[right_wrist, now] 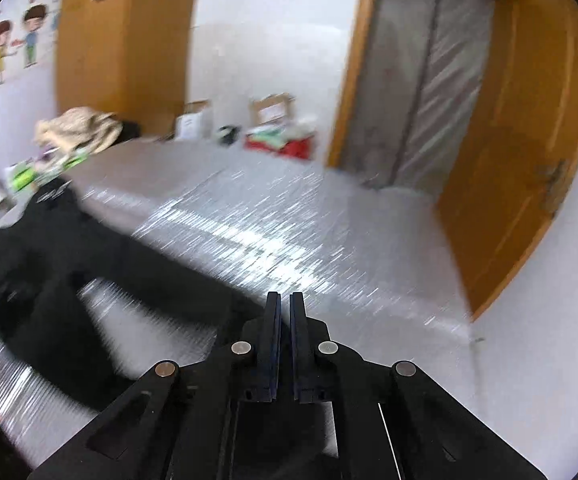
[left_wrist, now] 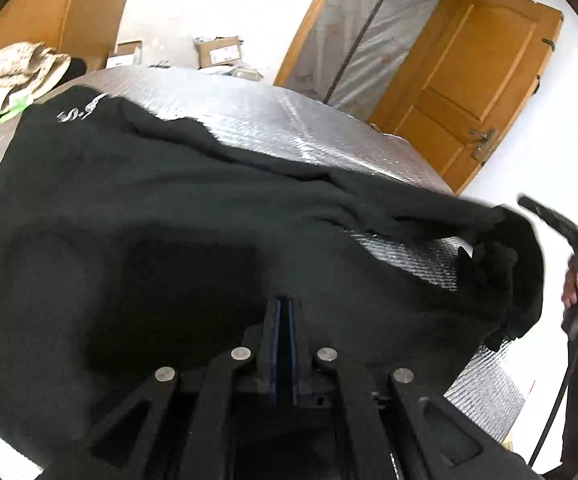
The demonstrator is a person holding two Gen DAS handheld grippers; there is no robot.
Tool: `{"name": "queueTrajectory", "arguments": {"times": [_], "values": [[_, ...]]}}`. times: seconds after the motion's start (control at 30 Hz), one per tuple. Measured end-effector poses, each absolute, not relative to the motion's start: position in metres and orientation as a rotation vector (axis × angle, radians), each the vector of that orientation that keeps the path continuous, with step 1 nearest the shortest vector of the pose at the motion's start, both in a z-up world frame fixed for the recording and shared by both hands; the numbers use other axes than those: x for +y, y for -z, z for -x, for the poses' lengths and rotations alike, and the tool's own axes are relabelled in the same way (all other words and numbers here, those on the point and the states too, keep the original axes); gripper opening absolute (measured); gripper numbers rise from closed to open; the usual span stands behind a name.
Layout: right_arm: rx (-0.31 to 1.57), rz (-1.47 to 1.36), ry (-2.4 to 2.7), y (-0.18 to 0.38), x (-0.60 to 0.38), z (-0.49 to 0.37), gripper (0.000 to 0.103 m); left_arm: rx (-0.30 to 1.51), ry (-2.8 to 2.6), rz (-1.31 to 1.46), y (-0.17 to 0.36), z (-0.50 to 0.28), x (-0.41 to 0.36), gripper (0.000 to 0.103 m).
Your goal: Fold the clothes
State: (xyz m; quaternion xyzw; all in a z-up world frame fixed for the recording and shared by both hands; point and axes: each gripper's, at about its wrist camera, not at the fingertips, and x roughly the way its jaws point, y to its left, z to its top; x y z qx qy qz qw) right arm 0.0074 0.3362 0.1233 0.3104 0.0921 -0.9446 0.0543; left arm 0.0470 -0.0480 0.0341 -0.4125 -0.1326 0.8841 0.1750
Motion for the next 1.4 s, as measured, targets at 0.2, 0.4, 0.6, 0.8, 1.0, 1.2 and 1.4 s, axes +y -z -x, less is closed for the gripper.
{"name": "queueTrajectory", "arguments": {"times": [0.2, 0.4, 0.6, 0.8, 1.0, 1.2, 1.4], "values": [[0.129, -1.021, 2.891, -0.115, 0.351, 0.004, 0.031, -0.342, -2.508, 1.160, -0.039, -0.041, -0.041, 0.003], [0.047, -1.022, 2.820, -0.096, 0.343, -0.055, 0.042, -0.268, -2.533, 1.187, -0.030, -0.032, -0.026, 0.003], [-0.017, -1.043, 2.819, -0.076, 0.328, -0.101, 0.042, -0.151, -2.602, 1.228, -0.030, -0.034, -0.015, 0.003], [-0.055, -1.088, 2.835, -0.050, 0.325, -0.106, 0.042, -0.046, -2.650, 1.228, -0.032, -0.036, -0.007, 0.003], [-0.060, -1.140, 2.874, -0.040, 0.330, -0.105, 0.026, 0.062, -2.686, 1.235, -0.032, -0.034, 0.007, 0.003], [-0.015, -1.025, 2.948, -0.073, 0.345, -0.098, 0.011, 0.034, -2.675, 1.231, -0.038, -0.028, 0.012, 0.003], [0.154, -0.899, 3.075, -0.122, 0.368, -0.060, 0.011, 0.013, -2.666, 1.208, -0.040, -0.018, 0.017, 0.003]]}}
